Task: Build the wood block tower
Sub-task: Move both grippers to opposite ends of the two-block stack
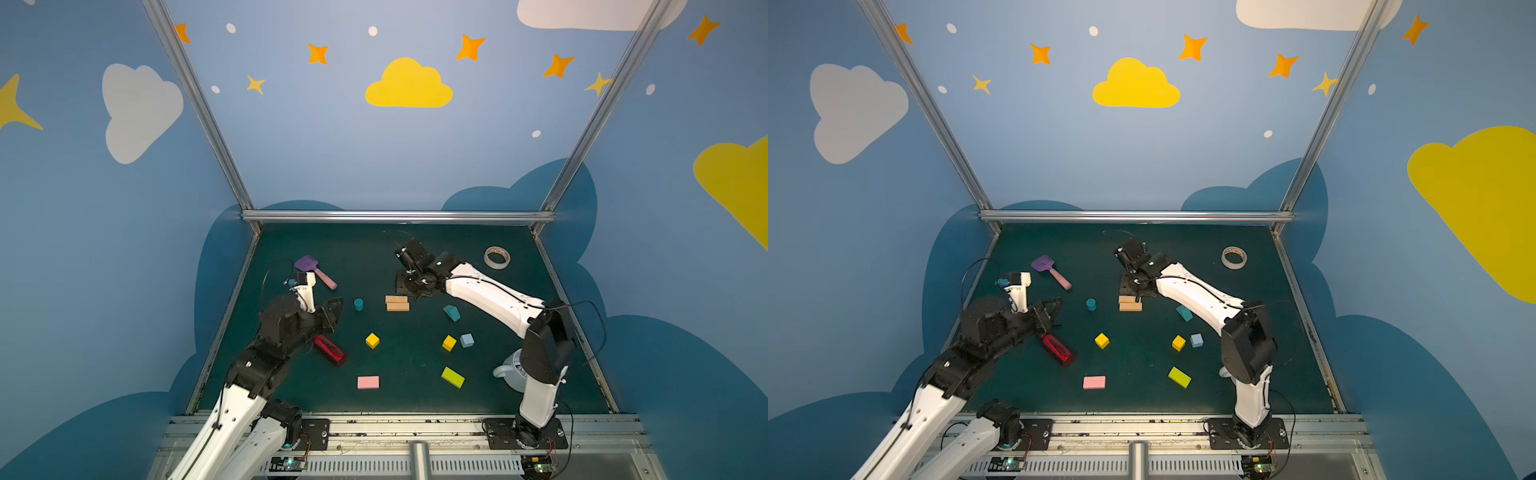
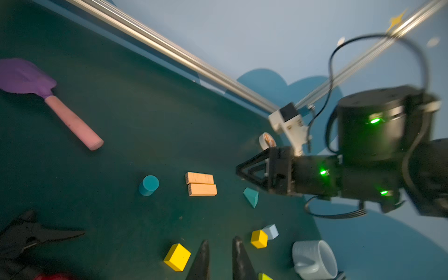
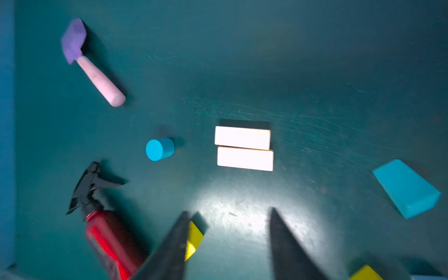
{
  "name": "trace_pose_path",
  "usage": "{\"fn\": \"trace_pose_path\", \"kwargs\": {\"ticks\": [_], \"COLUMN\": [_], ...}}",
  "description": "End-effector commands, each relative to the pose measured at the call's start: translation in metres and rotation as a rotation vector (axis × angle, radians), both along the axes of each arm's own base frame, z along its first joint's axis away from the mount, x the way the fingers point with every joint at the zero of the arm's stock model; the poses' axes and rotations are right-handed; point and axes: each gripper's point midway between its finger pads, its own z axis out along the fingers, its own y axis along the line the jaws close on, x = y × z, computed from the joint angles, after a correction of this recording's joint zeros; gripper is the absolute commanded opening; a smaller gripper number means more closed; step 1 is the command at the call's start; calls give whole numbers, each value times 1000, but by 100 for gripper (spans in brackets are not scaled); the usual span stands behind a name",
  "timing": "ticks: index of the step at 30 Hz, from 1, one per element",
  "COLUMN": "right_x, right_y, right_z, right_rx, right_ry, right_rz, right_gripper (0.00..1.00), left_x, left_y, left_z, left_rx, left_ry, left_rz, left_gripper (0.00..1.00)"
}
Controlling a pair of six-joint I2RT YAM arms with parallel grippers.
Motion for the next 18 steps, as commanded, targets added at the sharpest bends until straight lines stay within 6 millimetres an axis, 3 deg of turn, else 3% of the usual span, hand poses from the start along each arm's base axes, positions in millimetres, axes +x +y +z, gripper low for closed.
{"fn": "trace_pose_path", "kwargs": {"ticks": [1, 5, 9, 18], "right_x": [4, 4, 4, 16], "right_y": [-15, -35, -34, -33], "right_z": [3, -5, -16, -61], "right_rx": [74, 107, 213, 296], "right_ry": [-1, 16, 51, 166], "right_rz": [20, 25, 50, 51], "right_gripper": [0, 0, 0, 0], "left_x": [15, 39, 63, 112], "left_y": [-31, -52, -73, -87], "left_z": [9, -18, -46, -129], "left_rx": [-38, 99, 171, 274], "left_ry": [75, 219, 362, 653], "left_rz": [-102, -120, -154, -124], "left_gripper": [5, 4, 4, 4]}}
